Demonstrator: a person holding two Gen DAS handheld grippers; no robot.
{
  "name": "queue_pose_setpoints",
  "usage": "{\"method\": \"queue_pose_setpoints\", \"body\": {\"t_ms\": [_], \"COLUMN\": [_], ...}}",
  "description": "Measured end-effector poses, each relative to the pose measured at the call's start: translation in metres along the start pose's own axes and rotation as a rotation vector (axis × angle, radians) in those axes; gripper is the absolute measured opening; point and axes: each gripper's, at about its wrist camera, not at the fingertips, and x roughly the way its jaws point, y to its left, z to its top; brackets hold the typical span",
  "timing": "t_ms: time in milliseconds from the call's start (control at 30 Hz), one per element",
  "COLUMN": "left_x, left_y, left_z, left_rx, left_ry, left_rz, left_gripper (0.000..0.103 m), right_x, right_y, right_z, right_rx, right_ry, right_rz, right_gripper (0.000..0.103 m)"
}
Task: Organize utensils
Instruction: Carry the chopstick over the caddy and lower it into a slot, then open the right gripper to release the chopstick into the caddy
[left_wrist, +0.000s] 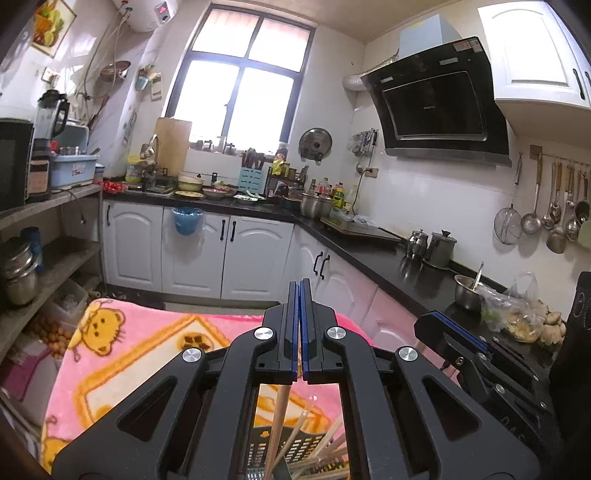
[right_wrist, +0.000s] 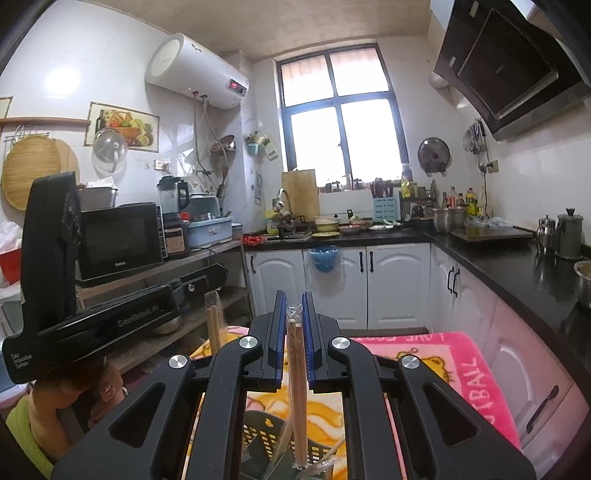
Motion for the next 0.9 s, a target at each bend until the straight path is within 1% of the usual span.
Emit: {"method": "queue_pose_setpoints", "body": {"t_ms": [167, 367, 600, 900], "left_x": [0.014, 0.024, 0.031, 0.032], "left_y": [0.008, 0.011, 0.01, 0.014], "left_z": [-0.017, -0.035, -0.058, -0.082], "left_rx": [-0.02, -0.019, -0.011, -0.007], "left_ry": [0.023, 0.048, 0.071, 0.101], "left_rz": [-0.01, -0.028, -0.046, -0.038], "left_gripper": [0.0, 0.0, 0.0, 0.0], "right_x": [0.013, 0.017, 0.018, 0.016], "right_y": [-0.007, -0.006, -0.007, -0.01], "right_z": [-0.015, -0.03, -0.043, -0.059], "right_rx": [0.018, 0.005, 0.009, 0.04], "right_ry": [0.025, 0.022, 0.042, 0.078], "right_rz": [-0.007, -0.011, -0.012, -0.01], "right_gripper": [0.009, 0.009, 0.009, 0.009]}}
